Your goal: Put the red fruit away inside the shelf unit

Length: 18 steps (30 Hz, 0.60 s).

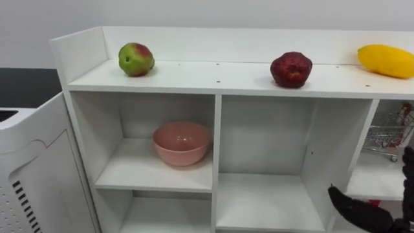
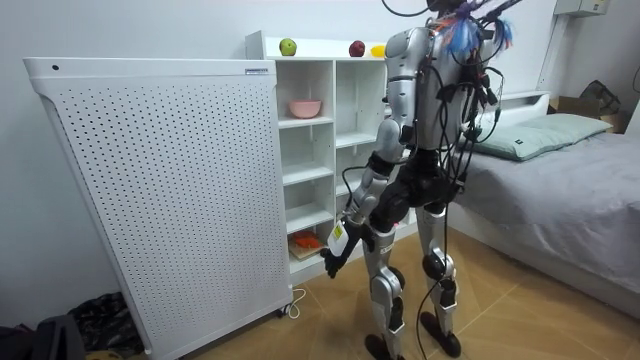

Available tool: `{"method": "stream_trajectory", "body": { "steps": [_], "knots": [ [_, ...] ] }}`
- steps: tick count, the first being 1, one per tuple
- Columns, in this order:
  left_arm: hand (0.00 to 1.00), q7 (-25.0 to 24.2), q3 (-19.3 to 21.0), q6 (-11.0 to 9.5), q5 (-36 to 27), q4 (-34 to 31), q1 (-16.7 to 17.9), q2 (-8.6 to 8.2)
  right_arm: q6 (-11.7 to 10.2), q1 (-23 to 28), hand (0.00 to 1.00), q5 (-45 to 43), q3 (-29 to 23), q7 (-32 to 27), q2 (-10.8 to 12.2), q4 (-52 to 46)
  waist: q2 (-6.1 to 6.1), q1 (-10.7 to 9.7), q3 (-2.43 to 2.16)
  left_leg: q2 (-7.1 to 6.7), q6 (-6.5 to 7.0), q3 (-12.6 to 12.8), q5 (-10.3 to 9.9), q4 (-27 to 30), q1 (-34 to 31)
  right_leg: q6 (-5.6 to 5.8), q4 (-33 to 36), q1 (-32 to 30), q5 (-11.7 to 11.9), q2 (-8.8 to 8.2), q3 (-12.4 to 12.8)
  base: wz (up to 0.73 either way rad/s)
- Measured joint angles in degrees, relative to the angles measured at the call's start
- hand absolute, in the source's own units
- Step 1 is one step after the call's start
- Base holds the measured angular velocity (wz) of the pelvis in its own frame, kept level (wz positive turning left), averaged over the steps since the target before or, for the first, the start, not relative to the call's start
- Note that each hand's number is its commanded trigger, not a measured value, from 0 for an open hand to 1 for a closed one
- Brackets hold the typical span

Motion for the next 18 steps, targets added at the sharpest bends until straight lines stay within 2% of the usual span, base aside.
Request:
{"method": "stream_trajectory", "body": {
  "steps": [2, 7, 10, 13, 18],
  "knots": [
    [0.0, -0.31, -0.13, -0.44, -0.07, 0.92, 0.02, 0.0, -0.23, -1.64, 0.0, 0.02, 0.0, -0.13, -0.29, -1.63, -0.1, 0.04, 0.06, 0.0, 0.0, -0.24, 0.0, 0.0, 0.02, 0.0, 0.0, -0.05, 0.0, 0.01, 0.04, -0.04],
    [0.0, -1.75, -1.15, -0.71, -0.02, 0.29, 0.68, 0.0, -1.7, -4.84, 0.0, 0.01, -0.01, -0.39, -3.21, -6.86, -0.67, 0.04, 0.4, -0.01, -0.01, -0.4, 0.02, 0.33, -0.18, 0.0, 0.04, 0.04, 0.0, 0.03, -0.07, 0.0],
    [0.0, -2.03, -1.08, -0.71, -0.04, 0.41, 0.54, 0.0, -2.16, -6.35, 0.0, 0.05, -0.06, -0.61, -4.0, -7.97, -0.74, 0.18, 0.48, -0.01, -0.01, -0.58, 0.1, 0.41, -0.41, 0.0, 0.05, -0.04, 0.0, 0.03, -0.31, 0.0],
    [0.0, -2.04, -1.09, -0.68, -0.05, 0.64, -0.06, 0.01, -2.37, -8.16, 0.0, 0.07, -0.05, -1.75, -4.12, -7.98, -0.73, 0.21, 0.49, 0.01, -0.07, -0.64, 0.2, -0.01, -0.55, 0.0, 0.09, -0.12, 0.0, 0.01, -1.4, 0.02],
    [0.0, -2.74, -1.11, -0.57, -0.01, 1.58, -0.69, 0.0, -2.37, -11.62, 0.0, 0.14, -0.1, -2.4, -4.13, -8.0, -0.71, 0.31, 0.47, 0.06, -0.16, -0.7, 0.37, -0.22, -0.58, 0.0, 0.07, -0.27, 0.0, 0.04, -1.8, 0.01]
  ]
}}
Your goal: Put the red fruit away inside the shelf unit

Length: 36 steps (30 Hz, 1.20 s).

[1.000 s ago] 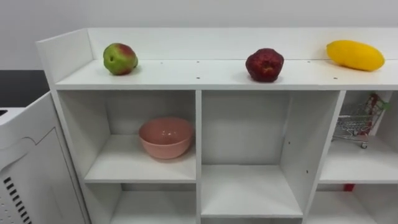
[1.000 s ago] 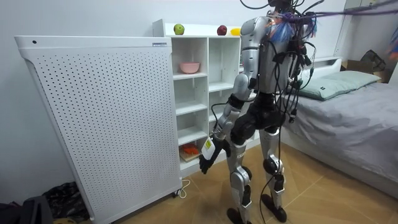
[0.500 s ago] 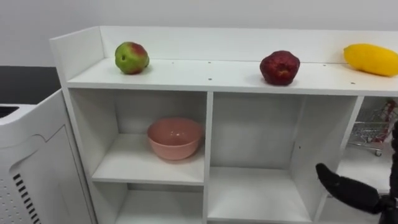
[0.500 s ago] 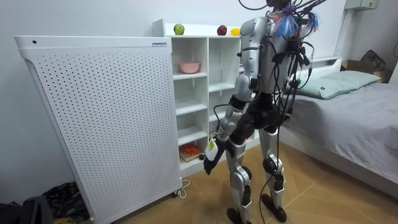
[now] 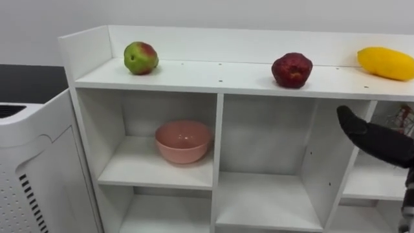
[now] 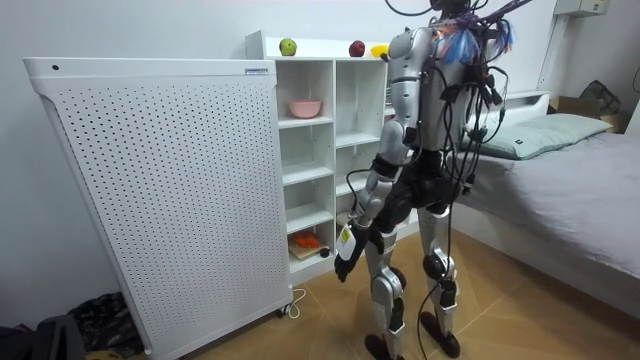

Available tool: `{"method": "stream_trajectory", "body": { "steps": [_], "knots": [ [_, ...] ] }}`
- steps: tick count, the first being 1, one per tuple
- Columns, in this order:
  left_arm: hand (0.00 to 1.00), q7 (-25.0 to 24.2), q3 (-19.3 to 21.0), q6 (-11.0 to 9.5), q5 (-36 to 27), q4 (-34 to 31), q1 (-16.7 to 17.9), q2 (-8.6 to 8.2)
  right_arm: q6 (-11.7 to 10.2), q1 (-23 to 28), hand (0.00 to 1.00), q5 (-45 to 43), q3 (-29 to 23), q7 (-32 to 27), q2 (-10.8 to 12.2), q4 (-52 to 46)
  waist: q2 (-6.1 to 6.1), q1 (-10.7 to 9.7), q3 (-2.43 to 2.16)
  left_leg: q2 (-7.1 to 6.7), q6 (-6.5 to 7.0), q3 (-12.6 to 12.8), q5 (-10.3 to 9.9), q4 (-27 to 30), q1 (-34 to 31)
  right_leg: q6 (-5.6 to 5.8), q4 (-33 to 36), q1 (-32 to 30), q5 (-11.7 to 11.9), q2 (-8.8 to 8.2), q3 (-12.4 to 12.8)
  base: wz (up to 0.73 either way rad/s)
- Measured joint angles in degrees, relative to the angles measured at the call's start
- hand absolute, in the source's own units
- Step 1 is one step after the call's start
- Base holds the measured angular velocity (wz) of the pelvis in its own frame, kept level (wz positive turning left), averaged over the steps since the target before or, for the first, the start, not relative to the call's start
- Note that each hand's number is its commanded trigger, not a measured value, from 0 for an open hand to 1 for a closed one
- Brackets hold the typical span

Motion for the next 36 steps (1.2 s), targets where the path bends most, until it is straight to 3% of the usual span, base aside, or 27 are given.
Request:
{"method": "stream_trajectory", "body": {
  "steps": [5, 7, 11, 14, 20, 25, 30, 36],
  "knots": [
    [0.0, -0.43, -0.2, 0.14, 0.09, -1.94, 0.43, 0.02, 0.15, -2.7, 0.0, 2.17, 0.02, 0.65, -0.09, 0.01, -0.51, 0.09, -0.18, -0.36, 0.07, -1.6, 0.11, 0.11, -0.41, 0.0, -0.03, 0.11, 0.0, -0.08, -1.21, 0.16],
    [0.0, -0.34, -0.2, 0.14, 0.19, -2.33, 0.75, 0.07, 0.48, -3.2, 0.0, 5.73, 0.0, 0.83, -0.13, 0.11, -0.77, 1.33, -0.29, -0.41, 0.07, -2.22, 0.11, -0.01, -0.05, 0.0, 0.03, 0.44, 0.0, -0.08, -1.36, 0.03],
    [0.0, -0.26, -0.22, 0.65, 1.26, -2.48, 0.68, 0.0, 0.69, -6.3, 0.0, 10.3, 0.02, 1.09, -0.32, 3.78, -0.94, 1.63, -0.04, -0.59, 0.07, -3.33, 0.11, -0.1, 0.19, 0.0, -0.13, 1.1, 0.0, -0.06, -1.68, 0.14],
    [0.0, -0.26, -0.22, 1.34, 1.32, -2.59, 0.47, 0.0, 2.39, -7.94, 0.0, 11.95, 0.04, 2.89, -1.14, 6.3, -1.06, 2.35, 0.09, -0.61, 0.05, -3.62, 0.13, -0.09, -0.09, 0.0, -0.11, 1.06, 0.0, -0.04, -2.6, 0.07],
    [0.0, -0.37, -1.08, 1.34, 1.52, -2.57, 0.64, 0.05, 2.56, -10.55, 0.0, 13.08, 0.05, 5.62, -2.91, 7.81, -1.67, 2.62, 0.49, -0.71, 0.03, -4.45, 0.14, 0.17, -0.68, 0.0, -0.11, 0.89, 0.0, -0.03, -2.76, 0.06],
    [0.0, -0.45, -1.11, 1.38, 2.02, -2.74, 0.66, 0.05, 2.61, -14.42, 0.0, 13.08, 0.08, 7.14, -3.98, 11.29, -2.02, 2.75, 0.38, -0.82, 0.03, -4.57, 0.14, 0.22, -0.68, 0.0, -0.08, 0.97, 0.0, -0.05, -2.71, 0.02],
    [0.0, -0.46, -1.15, 2.22, 2.12, -3.68, 0.66, 0.05, 2.66, -14.68, 0.0, 13.19, 0.09, 8.03, -4.13, 11.87, -1.96, 2.79, 0.33, -0.84, 0.03, -4.71, 0.14, 0.22, -0.68, 0.0, -0.09, 1.01, 0.0, -0.05, -2.74, 0.0],
    [0.0, -0.7, -0.95, 2.26, 2.23, -5.15, 0.32, 0.13, 3.01, -15.72, 0.0, 13.86, 0.09, 9.67, -6.62, 13.89, -1.94, 2.89, 0.22, -0.86, 0.03, -4.72, 0.14, 0.18, -0.79, 0.0, -0.11, 0.89, 0.0, -0.06, -2.72, 0.0]
  ]
}}
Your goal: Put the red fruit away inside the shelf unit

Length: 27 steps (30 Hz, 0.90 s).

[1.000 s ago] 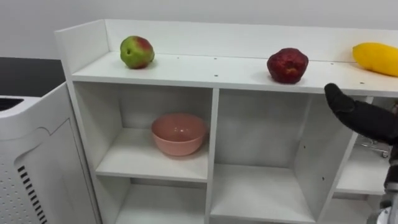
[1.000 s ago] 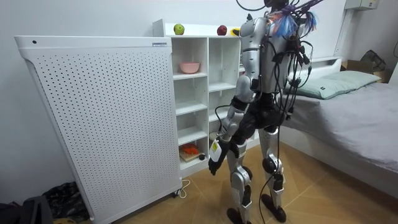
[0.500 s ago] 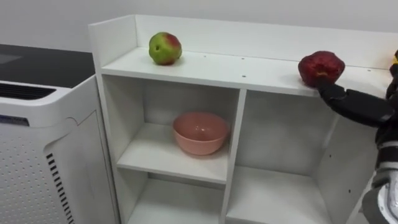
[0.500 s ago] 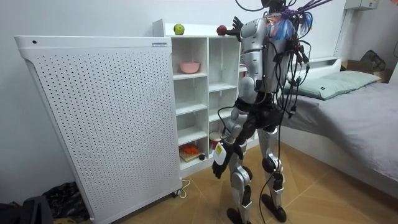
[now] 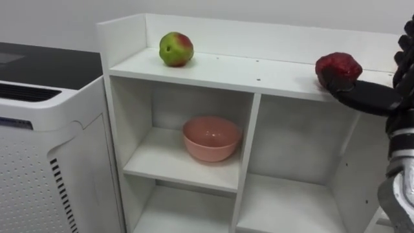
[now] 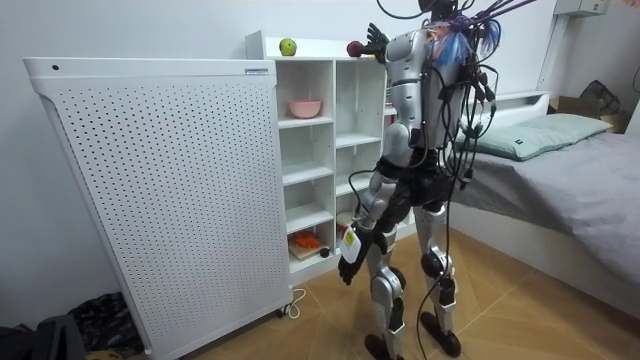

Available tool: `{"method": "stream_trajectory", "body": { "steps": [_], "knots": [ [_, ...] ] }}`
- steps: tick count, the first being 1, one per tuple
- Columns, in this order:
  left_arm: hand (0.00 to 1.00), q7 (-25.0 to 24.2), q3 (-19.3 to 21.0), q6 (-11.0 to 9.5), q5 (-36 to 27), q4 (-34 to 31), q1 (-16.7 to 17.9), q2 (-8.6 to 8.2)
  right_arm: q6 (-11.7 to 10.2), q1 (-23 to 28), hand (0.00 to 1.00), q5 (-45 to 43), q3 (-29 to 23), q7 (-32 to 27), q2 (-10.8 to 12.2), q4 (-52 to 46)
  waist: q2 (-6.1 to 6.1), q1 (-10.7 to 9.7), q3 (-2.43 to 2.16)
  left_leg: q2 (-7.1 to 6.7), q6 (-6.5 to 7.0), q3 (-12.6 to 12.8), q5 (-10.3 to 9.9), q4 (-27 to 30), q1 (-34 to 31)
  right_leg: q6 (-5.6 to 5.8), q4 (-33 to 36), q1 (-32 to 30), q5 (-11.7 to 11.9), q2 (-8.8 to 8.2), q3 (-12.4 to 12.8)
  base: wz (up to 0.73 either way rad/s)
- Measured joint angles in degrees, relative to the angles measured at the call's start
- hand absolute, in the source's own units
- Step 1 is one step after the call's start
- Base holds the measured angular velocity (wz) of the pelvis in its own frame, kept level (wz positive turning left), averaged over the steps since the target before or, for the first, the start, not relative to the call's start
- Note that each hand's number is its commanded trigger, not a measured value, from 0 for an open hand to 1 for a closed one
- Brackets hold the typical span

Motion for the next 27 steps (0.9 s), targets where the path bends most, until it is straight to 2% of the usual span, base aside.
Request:
{"method": "stream_trajectory", "body": {
  "steps": [8, 14, 15, 17, 18, 19, 20, 22, 23, 27],
  "knots": [
    [0.0, -2.25, 0.1, -0.02, 0.5, -1.63, 0.75, 1.39, 0.17, -1.43, 0.0, 1.15, -0.02, 2.41, -1.08, 4.64, -0.96, 0.14, -0.58, 0.02, 0.01, -0.15, 0.01, -0.07, 0.39, 0.0, 0.07, 0.18, 0.0, 0.0, 0.02, 0.0],
    [0.0, -3.2, 0.31, -0.01, 0.53, -1.54, 1.2, 2.15, 0.42, -1.43, 0.02, 2.29, -0.01, 5.6, -2.22, 6.1, -1.7, 0.14, -0.23, 0.06, 0.01, -0.04, 0.02, -0.07, 0.55, 0.0, 0.04, 0.29, 0.0, 0.0, 0.08, -0.02],
    [0.0, -3.29, 0.6, 0.01, 0.62, -1.55, 1.19, 2.18, 0.48, -1.43, 0.12, 2.4, -0.01, 6.25, -2.29, 6.38, -1.86, 0.14, -0.16, 0.08, 0.01, -0.01, 0.02, -0.05, 0.55, 0.0, 0.04, 0.28, 0.0, 0.0, 0.08, 0.0],
    [0.0, -3.49, 1.12, 0.04, 1.19, -1.55, 1.13, 2.2, 0.37, -1.44, 0.17, 2.98, 0.0, 7.07, -2.63, 7.19, -1.96, 0.17, -0.08, 0.09, 0.01, -0.03, 0.02, -0.03, 0.54, 0.0, 0.01, 0.27, 0.0, 0.0, 0.07, 0.0],
    [0.0, -3.5, 1.18, 0.15, 1.41, -1.54, 0.99, 2.23, 0.09, -1.44, 0.39, 3.29, -0.01, 7.76, -3.13, 8.04, -1.99, 0.24, -0.08, 0.09, 0.01, 0.02, 0.02, 0.03, 0.53, 0.0, 0.03, 0.27, 0.0, 0.0, 0.08, 0.0],
    [0.0, -3.49, 1.18, 0.26, 1.6, -1.54, 0.9, 2.23, 0.11, -1.43, 0.56, 3.61, 0.0, 8.61, -3.71, 8.58, -2.06, 0.45, -0.06, 0.1, 0.01, 0.09, 0.02, 0.09, 0.49, 0.0, 0.04, 0.26, 0.0, 0.0, 0.07, 0.0],
    [0.0, -3.49, 1.18, 0.32, 1.61, -1.55, 0.72, 2.23, 0.11, -1.43, 0.59, 3.96, 0.01, 9.08, -4.16, 8.85, -2.12, 0.69, 0.01, 0.11, 0.01, 0.14, 0.02, 0.19, 0.35, 0.0, 0.02, 0.19, 0.0, 0.0, 0.06, 0.0],
    [0.0, -3.45, 1.17, 0.51, 1.6, -1.54, 0.58, 2.25, 0.11, -1.44, 0.92, 4.22, 0.04, 9.48, -4.55, 9.25, -2.12, 1.06, 0.03, 0.14, 0.01, 0.2, 0.02, 0.34, 0.27, 0.0, 0.03, 0.16, 0.0, 0.0, 0.05, 0.0],
    [0.0, -3.34, 1.16, 0.86, 1.59, -1.55, 0.5, 2.3, 0.12, -1.44, 1.0, 4.19, 0.21, 9.87, -4.82, 9.65, -2.13, 1.16, 0.03, 0.16, 0.01, 0.19, 0.02, 0.47, 0.21, 0.0, 0.05, 0.19, 0.0, 0.01, 0.04, 0.0],
    [0.0, -3.07, 1.15, 2.35, 1.57, -1.54, -0.02, 2.42, 0.64, -1.47, 1.0, 4.13, 1.11, 11.12, -6.45, 10.4, -2.13, 1.14, 0.02, 0.15, 0.01, 0.04, 0.01, 1.23, -0.51, 0.0, 0.08, 0.18, 0.0, 0.03, 0.08, 0.03]
  ]
}}
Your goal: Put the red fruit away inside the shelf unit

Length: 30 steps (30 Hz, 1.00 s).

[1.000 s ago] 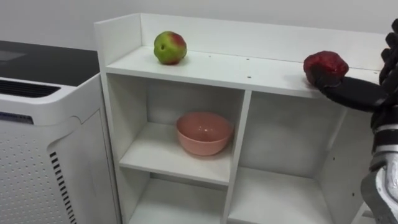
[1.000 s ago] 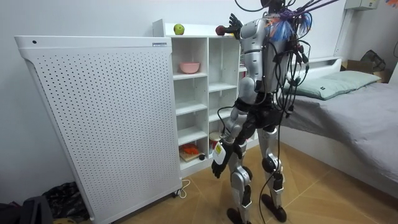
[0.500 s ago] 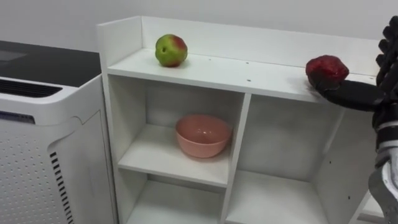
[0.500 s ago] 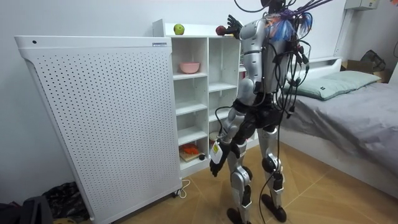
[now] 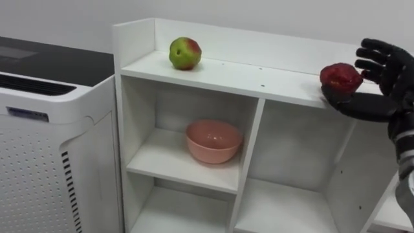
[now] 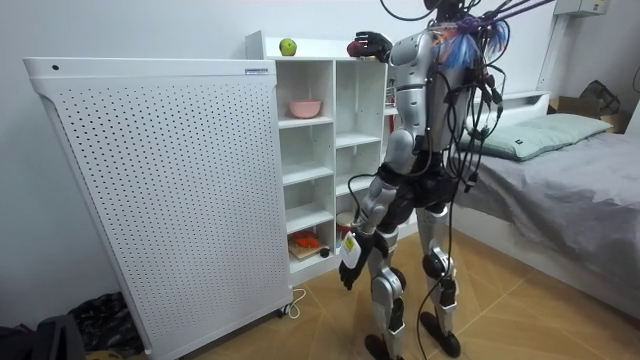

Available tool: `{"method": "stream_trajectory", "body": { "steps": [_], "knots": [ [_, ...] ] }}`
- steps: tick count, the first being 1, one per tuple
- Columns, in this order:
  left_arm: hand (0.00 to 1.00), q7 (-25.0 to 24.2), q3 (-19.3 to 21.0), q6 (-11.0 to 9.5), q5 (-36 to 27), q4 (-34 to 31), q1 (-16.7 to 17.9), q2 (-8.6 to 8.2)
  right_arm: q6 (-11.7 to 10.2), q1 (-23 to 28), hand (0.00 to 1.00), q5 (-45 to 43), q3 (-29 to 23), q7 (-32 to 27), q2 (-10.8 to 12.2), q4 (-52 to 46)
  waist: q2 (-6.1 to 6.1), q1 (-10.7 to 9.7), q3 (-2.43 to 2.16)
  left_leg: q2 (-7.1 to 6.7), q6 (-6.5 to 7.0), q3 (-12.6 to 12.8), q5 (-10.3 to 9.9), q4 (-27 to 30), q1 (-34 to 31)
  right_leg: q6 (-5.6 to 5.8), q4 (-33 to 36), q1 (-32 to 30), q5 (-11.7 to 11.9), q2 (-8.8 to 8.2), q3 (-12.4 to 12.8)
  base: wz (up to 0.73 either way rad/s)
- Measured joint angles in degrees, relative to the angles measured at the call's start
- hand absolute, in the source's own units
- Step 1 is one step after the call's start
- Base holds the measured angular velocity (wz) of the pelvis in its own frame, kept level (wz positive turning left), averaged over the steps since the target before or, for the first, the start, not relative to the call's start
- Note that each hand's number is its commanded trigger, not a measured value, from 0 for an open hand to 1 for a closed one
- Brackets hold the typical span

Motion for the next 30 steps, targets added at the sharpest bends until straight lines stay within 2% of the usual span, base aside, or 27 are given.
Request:
{"method": "stream_trajectory", "body": {
  "steps": [11, 15, 16, 20, 26, 29, 30],
  "knots": [
    [0.0, 0.09, -0.01, 1.73, -0.03, 0.01, -0.39, 0.19, 0.69, -0.11, 1.0, 0.41, 0.04, 0.59, -0.2, 0.34, 0.09, -0.02, -0.08, 0.02, 0.0, 0.0, 0.0, 0.74, -0.6, 0.0, 0.06, 0.06, 0.0, 0.05, -0.02, 0.0],
    [0.0, 0.06, -0.01, 1.72, -0.02, 0.01, -0.36, 0.19, 1.11, -0.09, 1.0, 0.64, 0.13, 0.91, -0.19, 0.01, 0.34, 0.0, -0.43, 0.03, 0.0, 0.1, 0.0, 0.86, -0.39, 0.0, 0.07, 0.05, 0.0, 0.05, -0.07, 0.0],
    [0.0, 0.11, -0.04, 1.7, -0.02, 0.01, -0.34, 0.19, 1.37, -0.08, 1.0, 0.62, 0.26, 0.93, -0.19, -0.39, 0.25, 0.0, -0.63, 0.04, -0.01, 0.14, 0.01, 0.89, -0.36, 0.0, 0.07, 0.05, 0.0, 0.05, -0.07, 0.0],
    [0.0, 0.82, -0.16, 1.51, -0.13, 0.04, -0.31, 0.15, 1.43, -0.04, 1.0, 0.63, 1.12, 1.32, -0.18, -2.06, 0.42, -0.26, -0.68, 0.03, -0.01, 0.17, 0.04, 0.93, -0.18, 0.0, 0.06, 0.44, 0.0, 0.04, 0.0, 0.0],
    [0.0, 1.62, -0.23, 1.32, -0.12, 0.18, -0.35, 0.12, 2.99, 1.09, 1.0, -0.2, 3.28, 2.57, -0.09, -9.17, 0.92, -0.71, -0.36, 0.11, -0.02, 0.25, 0.04, 0.96, -0.51, 0.0, 0.03, -0.24, 0.0, 0.09, 0.14, 0.0],
    [0.0, 1.54, -0.29, 1.25, 0.01, 0.15, -0.36, 0.09, 3.36, 2.46, 1.0, -0.76, 5.02, 2.82, -0.05, -14.12, 1.26, -1.08, -0.62, 0.14, -0.02, 0.27, 0.04, 1.12, -1.31, -0.02, 0.05, -1.02, 0.01, 0.12, 0.13, 0.0],
    [0.0, 1.54, -0.29, 1.25, 0.01, 0.12, -0.37, 0.08, 3.63, 2.85, 1.0, -0.75, 5.13, 3.18, 0.1, -15.39, 1.38, -1.17, -0.55, 0.15, -0.02, 0.28, 0.04, 1.15, -1.34, -0.05, 0.05, -1.03, 0.03, 0.12, 0.13, 0.0]
  ]
}}
